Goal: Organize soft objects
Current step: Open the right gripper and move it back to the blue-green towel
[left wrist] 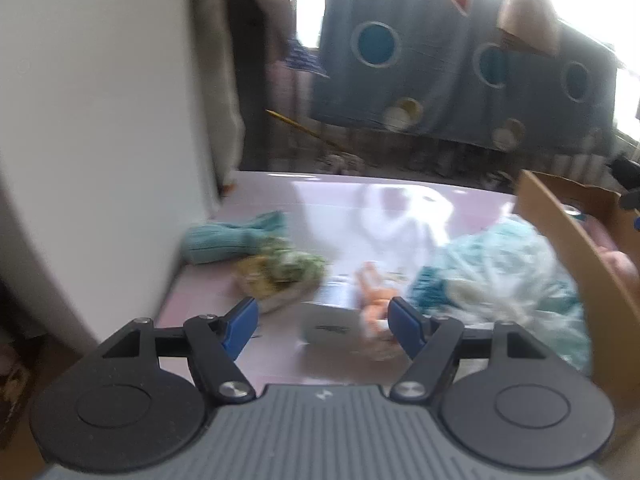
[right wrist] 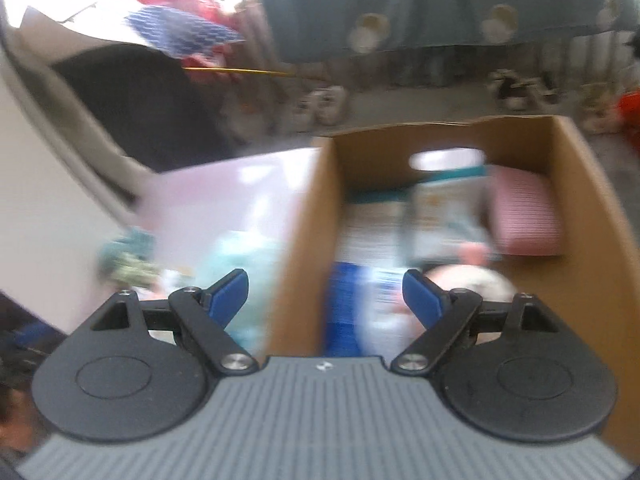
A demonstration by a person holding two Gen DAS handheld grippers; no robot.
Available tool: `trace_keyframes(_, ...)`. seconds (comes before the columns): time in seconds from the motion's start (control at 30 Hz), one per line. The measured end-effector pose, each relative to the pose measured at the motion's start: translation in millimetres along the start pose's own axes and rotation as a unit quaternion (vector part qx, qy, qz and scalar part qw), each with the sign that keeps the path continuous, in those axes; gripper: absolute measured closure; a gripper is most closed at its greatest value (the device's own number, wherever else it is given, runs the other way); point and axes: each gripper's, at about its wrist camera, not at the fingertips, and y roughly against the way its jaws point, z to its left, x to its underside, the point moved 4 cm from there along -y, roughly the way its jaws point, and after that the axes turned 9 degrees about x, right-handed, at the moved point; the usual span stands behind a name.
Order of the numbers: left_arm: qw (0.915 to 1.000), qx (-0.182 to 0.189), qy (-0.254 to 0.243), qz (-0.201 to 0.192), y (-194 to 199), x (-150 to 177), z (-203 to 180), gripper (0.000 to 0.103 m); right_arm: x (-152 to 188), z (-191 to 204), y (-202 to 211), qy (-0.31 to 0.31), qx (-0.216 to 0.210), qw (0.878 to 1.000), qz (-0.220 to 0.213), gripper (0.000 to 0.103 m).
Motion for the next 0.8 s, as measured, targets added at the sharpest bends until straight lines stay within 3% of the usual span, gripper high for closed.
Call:
trace_keyframes(0.17, 0.9954, -0.083, 0.019, -0.043, 5, 7, 33, 0.03, -15, 77, -20, 0.006, -0.09, 0.996, 0.02, 0.019)
trace_keyframes(0.33, 0.989, -0.133, 0.024, -0.059, -1, 8, 54, 0.031, -26, 164, -64, 0.025, -0.151, 0.986, 0.058, 0.019)
trace_keyframes(0.6, 0.984, -0.152, 0.076, -0.054, -15, 17, 93, 0.03, -37, 287, -196, 0.056, -0.154, 0.979, 0.123, 0.026)
trace_keyframes(0.8, 0.9827, -0.144, 0.112, -0.028, -28, 38, 129, 0.029, -28, 319, -292, 0.029, -0.11, 0.981, 0.155, 0.033)
